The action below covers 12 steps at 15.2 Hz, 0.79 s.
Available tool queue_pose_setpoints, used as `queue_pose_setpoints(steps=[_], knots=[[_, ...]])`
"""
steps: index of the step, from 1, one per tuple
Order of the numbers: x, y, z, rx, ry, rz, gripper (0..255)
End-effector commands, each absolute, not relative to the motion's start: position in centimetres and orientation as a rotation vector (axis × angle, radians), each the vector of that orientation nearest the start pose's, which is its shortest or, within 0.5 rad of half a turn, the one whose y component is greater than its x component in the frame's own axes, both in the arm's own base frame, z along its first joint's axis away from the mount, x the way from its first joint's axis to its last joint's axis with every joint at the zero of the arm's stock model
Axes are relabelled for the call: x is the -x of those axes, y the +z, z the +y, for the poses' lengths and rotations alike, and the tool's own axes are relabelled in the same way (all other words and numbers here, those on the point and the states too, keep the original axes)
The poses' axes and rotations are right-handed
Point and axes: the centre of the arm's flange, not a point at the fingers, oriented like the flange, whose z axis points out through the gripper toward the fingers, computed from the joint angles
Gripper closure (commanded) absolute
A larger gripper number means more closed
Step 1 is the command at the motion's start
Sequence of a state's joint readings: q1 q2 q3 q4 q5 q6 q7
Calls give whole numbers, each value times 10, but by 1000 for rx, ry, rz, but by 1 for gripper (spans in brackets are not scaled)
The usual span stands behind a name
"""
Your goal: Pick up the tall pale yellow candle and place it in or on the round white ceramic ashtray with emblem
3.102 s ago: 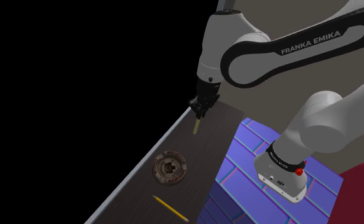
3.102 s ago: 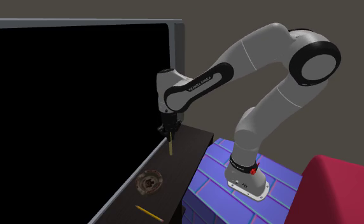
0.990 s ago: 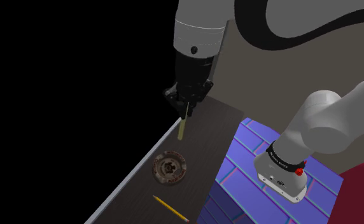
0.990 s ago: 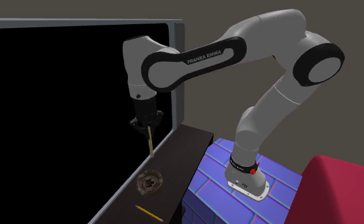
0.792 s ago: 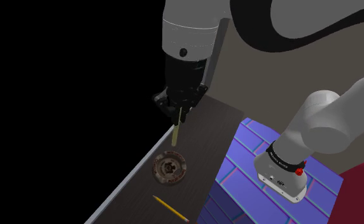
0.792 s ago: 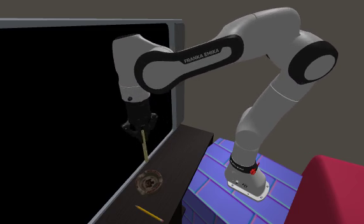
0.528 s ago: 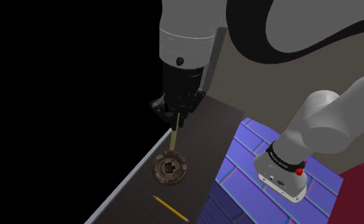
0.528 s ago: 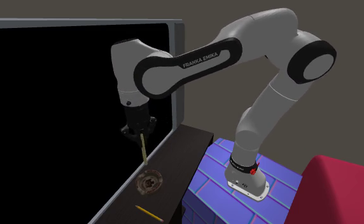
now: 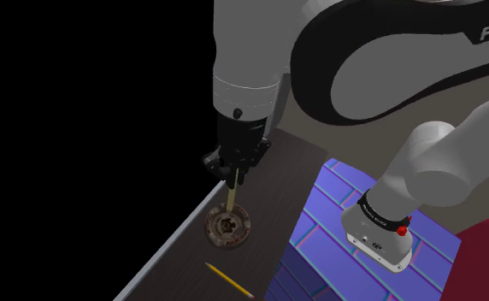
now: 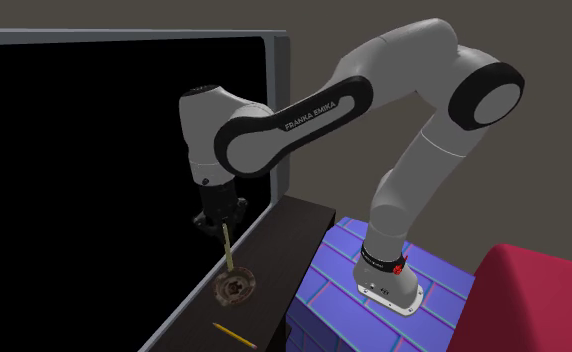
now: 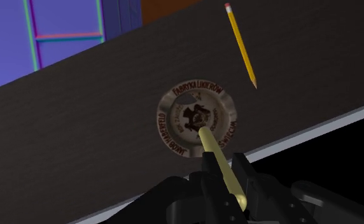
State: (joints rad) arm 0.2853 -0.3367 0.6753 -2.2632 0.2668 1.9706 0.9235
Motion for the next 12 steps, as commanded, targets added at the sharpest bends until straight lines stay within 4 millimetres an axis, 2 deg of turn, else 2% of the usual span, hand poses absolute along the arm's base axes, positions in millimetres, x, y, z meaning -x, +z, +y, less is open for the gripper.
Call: queue_pose_setpoints(steps=[1,10,12], knots=[[-242,451,401,3127,59,156,255],[-242,403,401,3127,59,156,255],[-242,399,401,3127,59,156,255]])
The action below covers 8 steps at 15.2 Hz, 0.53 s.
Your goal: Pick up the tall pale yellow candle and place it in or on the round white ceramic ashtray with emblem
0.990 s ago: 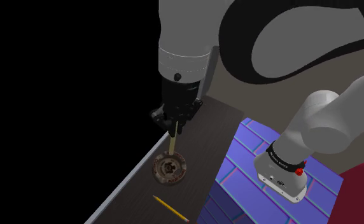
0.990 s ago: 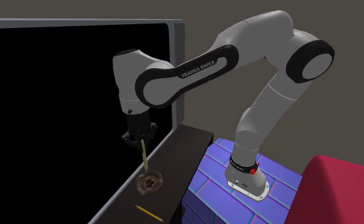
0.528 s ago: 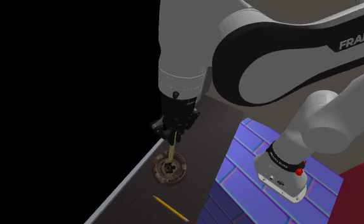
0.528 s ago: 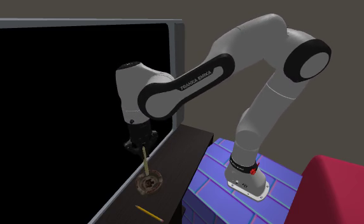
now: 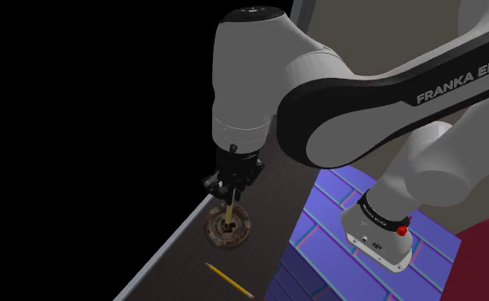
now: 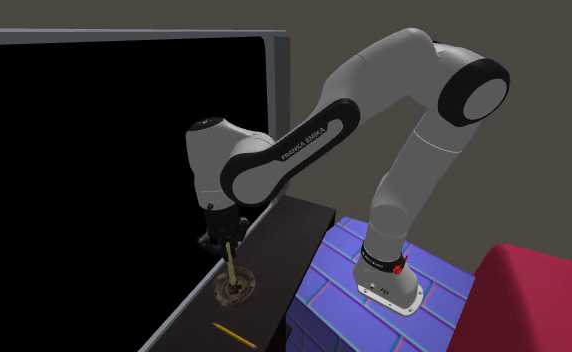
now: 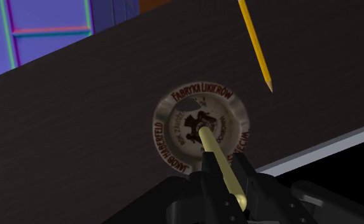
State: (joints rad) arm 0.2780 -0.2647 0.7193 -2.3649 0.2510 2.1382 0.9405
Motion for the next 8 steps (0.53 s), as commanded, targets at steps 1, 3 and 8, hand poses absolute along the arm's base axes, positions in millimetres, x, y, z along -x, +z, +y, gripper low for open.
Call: queue_pose_setpoints(steps=[1,3,8], knots=[[-242,399,401,3127,59,156,255],[-242,399,401,3127,59,156,255],[-242,399,401,3127,59,156,0]])
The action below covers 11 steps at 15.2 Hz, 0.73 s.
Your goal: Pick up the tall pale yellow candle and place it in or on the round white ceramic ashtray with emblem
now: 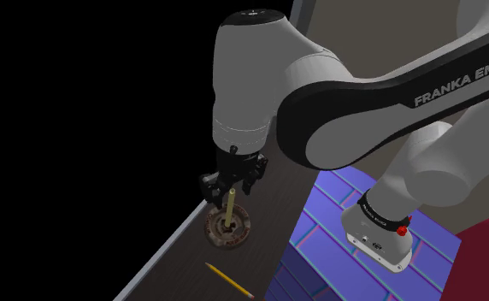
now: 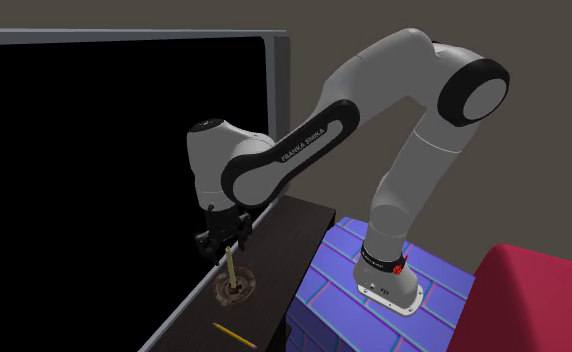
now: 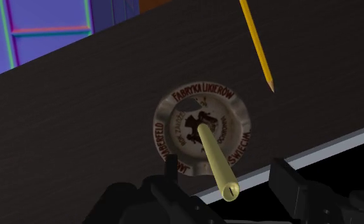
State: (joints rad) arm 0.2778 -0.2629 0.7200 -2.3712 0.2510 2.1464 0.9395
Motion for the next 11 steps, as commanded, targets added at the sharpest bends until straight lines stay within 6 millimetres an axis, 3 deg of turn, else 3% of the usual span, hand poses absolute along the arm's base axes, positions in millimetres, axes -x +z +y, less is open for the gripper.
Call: queue_pose_setpoints(steps=[1,4,8,11], knots=[[-242,399,401,3127,59,156,0],[-242,399,401,3127,59,156,0],[-244,449,400,3127,59,156,0],[-244,449,400,3127,59,156,0]])
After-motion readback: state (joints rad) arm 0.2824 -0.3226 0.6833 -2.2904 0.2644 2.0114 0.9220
